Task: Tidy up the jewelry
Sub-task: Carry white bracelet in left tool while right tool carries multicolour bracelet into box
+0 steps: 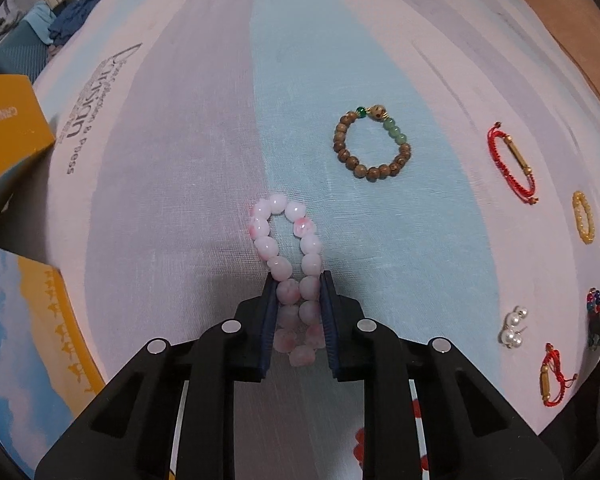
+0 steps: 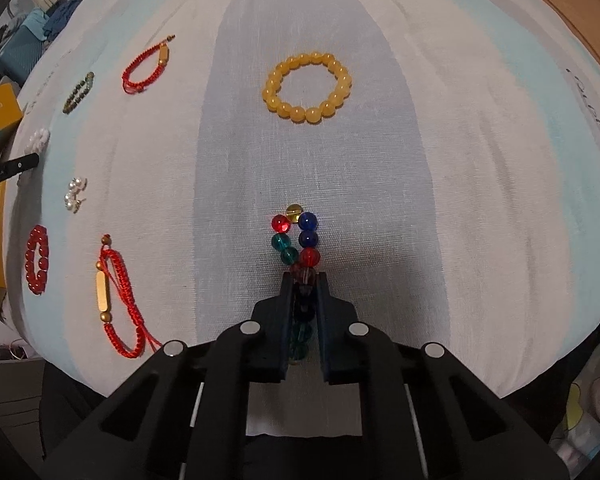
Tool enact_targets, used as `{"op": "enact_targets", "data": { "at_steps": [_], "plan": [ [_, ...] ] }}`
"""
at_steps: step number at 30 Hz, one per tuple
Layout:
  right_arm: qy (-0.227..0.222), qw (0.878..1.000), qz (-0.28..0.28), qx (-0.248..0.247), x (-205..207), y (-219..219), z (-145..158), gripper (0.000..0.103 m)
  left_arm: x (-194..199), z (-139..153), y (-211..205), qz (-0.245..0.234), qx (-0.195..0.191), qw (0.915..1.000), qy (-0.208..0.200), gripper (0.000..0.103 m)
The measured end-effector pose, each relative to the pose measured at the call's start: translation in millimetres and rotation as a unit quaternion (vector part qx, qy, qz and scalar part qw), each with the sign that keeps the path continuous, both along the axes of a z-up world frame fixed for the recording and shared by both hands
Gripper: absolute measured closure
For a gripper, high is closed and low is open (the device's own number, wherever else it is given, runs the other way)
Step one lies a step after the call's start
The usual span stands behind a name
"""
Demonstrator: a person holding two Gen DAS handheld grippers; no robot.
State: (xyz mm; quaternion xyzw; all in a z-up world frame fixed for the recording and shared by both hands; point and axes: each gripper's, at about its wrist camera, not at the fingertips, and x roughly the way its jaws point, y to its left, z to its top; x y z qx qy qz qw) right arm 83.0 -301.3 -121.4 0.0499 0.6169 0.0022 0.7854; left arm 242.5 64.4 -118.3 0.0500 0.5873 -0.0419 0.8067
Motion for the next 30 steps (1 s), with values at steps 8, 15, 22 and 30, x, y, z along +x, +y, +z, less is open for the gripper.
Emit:
{"op": "enact_targets", "data": {
  "at_steps": [8,15,22,30],
  "plan": [
    [-0.026,0.999,-0.013,0.015,-27.4,-8.3,42.2,0.094,-7.5,17.6,3.5,0.006,-0.013,0.9997,-0.019,0.083],
    [-0.053,0.998,-0.016,0.023,-24.1,-19.6,52.4,0.094,-21.5,34.9,3.1,0.006,-0.019,0.9992,-0.036,0.083],
    [-0.083,0.996,-0.013,0.024,-25.7,-6.5,85.4,0.094,-41.4,59.3,2.6,0.008,-0.028,0.9980,-0.056,0.083],
    [-0.112,0.993,0.006,0.023,-11.0,42.0,116.1,0.094,-69.3,95.8,17.4,0.015,-0.038,0.9955,-0.085,0.083]
  ]
}}
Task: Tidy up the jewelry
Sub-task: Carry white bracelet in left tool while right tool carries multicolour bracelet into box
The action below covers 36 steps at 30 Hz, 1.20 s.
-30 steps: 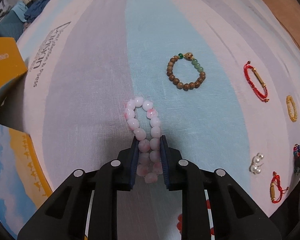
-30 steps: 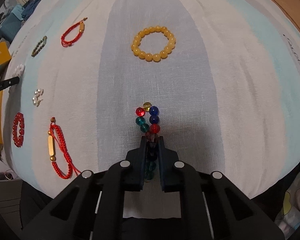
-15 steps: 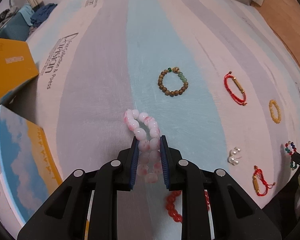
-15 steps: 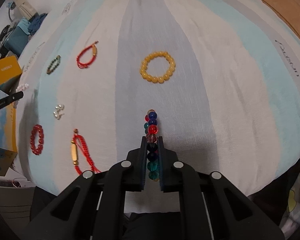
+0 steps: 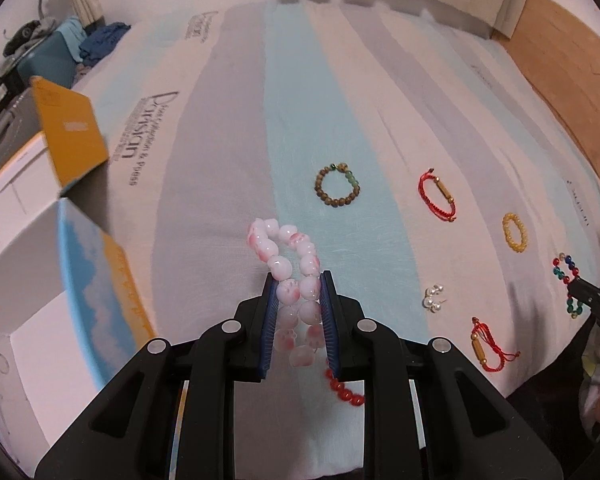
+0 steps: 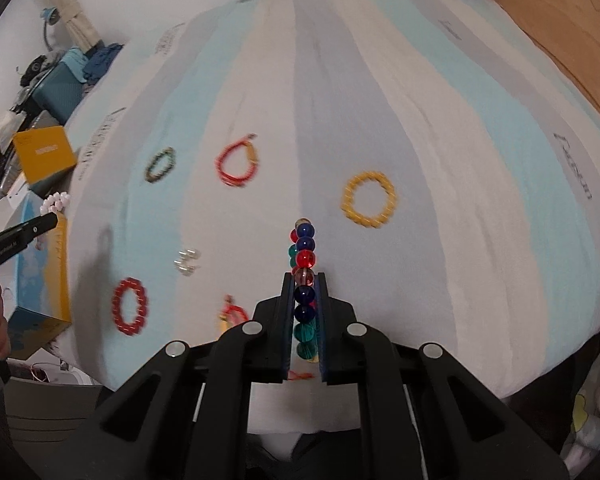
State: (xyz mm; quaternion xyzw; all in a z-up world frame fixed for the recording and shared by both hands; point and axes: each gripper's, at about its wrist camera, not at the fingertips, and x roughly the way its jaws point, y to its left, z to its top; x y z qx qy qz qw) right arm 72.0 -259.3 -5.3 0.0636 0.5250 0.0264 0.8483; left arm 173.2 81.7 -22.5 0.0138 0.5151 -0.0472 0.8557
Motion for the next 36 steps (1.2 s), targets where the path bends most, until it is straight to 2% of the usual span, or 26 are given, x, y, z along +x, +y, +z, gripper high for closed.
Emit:
{"op": "enact_targets", "data": {
  "at_steps": [10,19,29,36],
  "plan": [
    [-0.038,0.997,0.063,0.001,10.8,99.7,39.9,0.094,-39.9,43.6,70.9,0.055,-0.002,0.9979,-0.036,0.083],
    [-0.063,0.985,0.158,0.009,5.5,229.7,68.1,0.094,-82.9,63.5,169.4,0.128,0.001,0.9906,-0.047,0.083],
    [-0.060,0.962,0.267,0.015,-21.1,382.2,71.6,0.094,-128.5,51.9,265.8,0.196,-0.003,0.9802,-0.032,0.083],
    [-0.017,0.948,0.317,0.005,-29.3,460.7,43.1,0.094,-148.5,28.3,314.2,0.229,-0.013,0.9734,-0.003,0.083]
  ]
}}
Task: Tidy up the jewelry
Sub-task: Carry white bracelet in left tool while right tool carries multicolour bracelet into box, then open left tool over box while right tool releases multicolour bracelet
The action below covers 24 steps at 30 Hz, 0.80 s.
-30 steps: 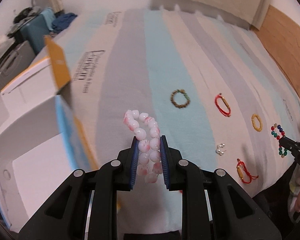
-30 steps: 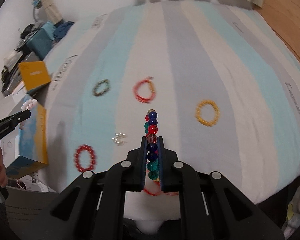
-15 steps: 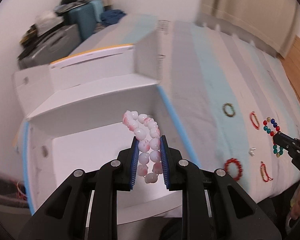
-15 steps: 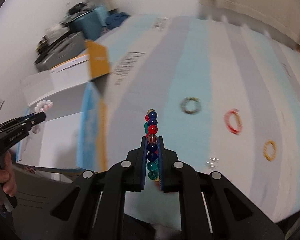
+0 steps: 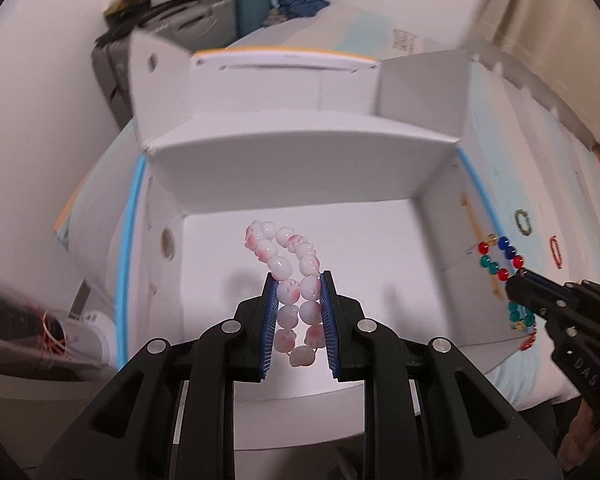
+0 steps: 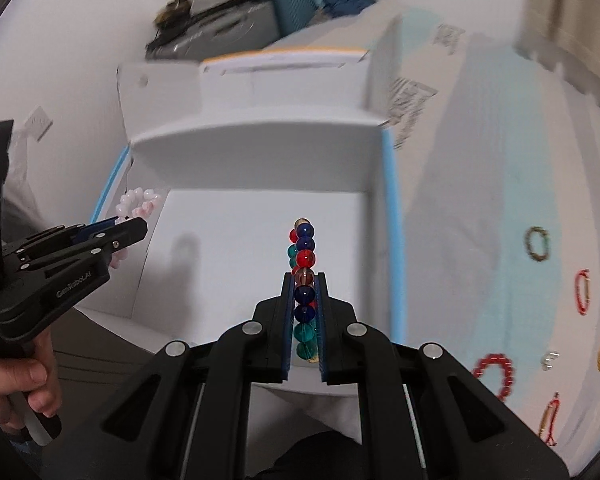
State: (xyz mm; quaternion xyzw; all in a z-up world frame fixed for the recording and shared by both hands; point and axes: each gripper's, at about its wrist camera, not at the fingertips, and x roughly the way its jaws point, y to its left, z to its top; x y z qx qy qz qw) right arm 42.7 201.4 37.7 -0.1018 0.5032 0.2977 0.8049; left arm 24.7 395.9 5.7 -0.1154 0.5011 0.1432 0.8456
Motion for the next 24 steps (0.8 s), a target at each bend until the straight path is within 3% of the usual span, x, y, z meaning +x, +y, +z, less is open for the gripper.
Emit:
{"op": "enact_targets", "data": {
  "at_steps": [13,24],
  "plan": [
    [0.092,0.993,0.002,-0.077,29.7,54.7,-80.8,0.094,5.9,-67.4,36.4,0.017,-0.042,0.9945,0.094,0.083],
    [0.119,0.988,-0.003,-0.098,41.4,63.6,-100.9,0.094,18.8,-89.3,44.0,0.013,-0.039,0.9894,0.139,0.083]
  ]
}}
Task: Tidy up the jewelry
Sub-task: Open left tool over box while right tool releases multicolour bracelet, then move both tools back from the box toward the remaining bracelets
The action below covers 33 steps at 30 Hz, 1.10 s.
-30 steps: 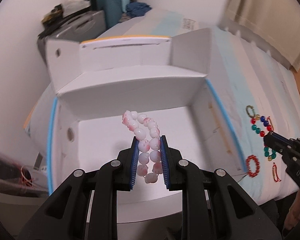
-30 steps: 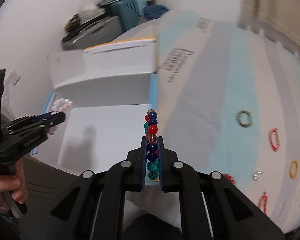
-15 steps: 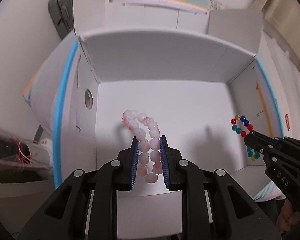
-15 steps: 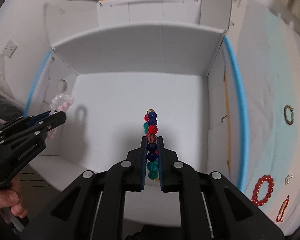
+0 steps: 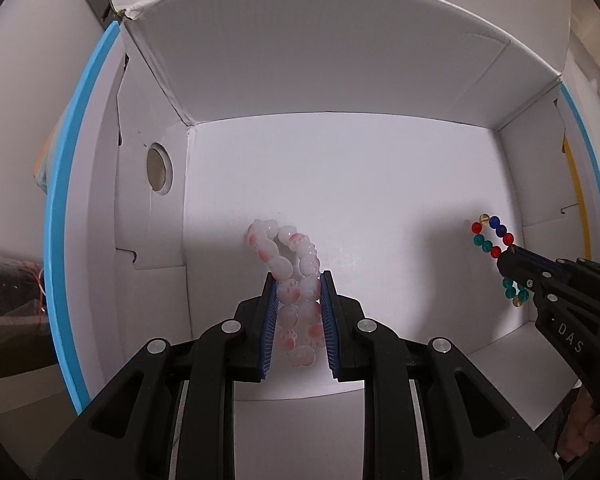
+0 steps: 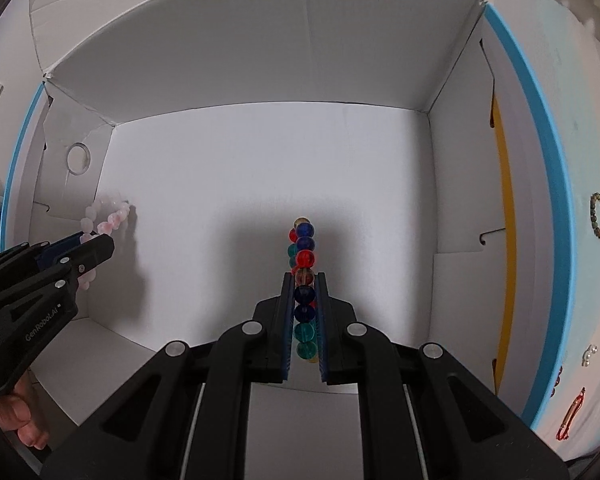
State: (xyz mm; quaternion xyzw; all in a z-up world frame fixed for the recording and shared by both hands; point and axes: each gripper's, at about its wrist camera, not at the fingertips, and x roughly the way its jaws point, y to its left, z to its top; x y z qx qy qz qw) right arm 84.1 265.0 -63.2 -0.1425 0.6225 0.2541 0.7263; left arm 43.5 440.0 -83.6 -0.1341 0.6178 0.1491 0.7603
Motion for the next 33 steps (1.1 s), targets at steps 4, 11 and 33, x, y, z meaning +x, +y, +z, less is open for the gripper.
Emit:
{"op": "enact_targets", "data": {
  "at_steps": [4,11,33],
  "plan": [
    [0.001,1.000,-0.001,-0.001,1.3,0.4,-1.5,0.091,0.4,-0.6,1.1,-0.002,0.006,1.0000,0.004,0.083],
    [-0.012,1.000,-0.002,0.002,-0.7,-6.1,4.5,0.068,2.5,5.3,-6.4,-0.005,0.024,0.9997,-0.004,0.077],
    [-0.102,0.992,0.005,0.070,-27.8,-36.2,91.3,0.016,-24.2,82.4,-25.1,0.017,0.080,0.9913,-0.103,0.007]
  ]
}}
